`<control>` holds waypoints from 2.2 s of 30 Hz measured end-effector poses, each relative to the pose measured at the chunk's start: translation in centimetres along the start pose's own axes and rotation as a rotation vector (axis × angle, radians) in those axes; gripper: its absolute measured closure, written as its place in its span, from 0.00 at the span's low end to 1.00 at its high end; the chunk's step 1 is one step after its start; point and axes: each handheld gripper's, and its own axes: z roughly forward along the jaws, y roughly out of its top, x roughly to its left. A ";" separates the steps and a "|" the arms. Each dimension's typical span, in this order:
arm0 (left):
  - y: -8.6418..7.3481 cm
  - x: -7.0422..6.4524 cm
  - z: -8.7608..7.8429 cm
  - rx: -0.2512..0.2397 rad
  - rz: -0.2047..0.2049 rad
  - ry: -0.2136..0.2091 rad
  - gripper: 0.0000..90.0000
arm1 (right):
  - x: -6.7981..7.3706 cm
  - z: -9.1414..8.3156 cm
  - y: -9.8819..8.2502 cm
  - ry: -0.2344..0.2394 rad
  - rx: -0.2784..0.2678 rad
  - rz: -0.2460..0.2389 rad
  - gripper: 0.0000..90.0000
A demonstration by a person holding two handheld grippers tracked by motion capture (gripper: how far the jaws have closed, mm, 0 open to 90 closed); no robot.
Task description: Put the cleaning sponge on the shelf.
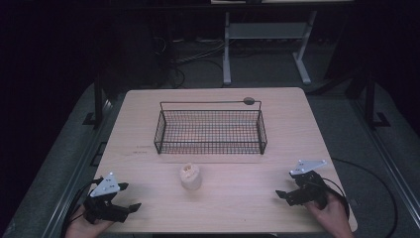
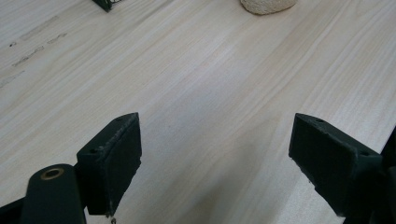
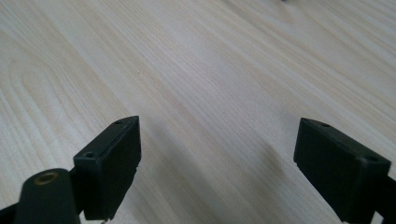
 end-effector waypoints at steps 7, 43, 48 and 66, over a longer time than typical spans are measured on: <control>0.4 -0.2 0.2 0.007 0.007 -0.013 0.18 | 0.0 -0.1 -0.2 -0.004 0.000 0.000 0.16; 4.8 -1.9 0.4 0.098 0.118 -0.061 0.18 | 0.5 0.0 0.3 -0.002 0.004 -0.018 0.16; 6.1 -2.2 0.6 0.107 0.135 -0.077 0.18 | 0.4 0.0 0.3 0.001 0.000 -0.017 0.16; 10.1 -3.2 2.5 0.132 0.193 -0.124 0.18 | 0.3 -0.1 0.2 0.009 -0.006 -0.017 0.16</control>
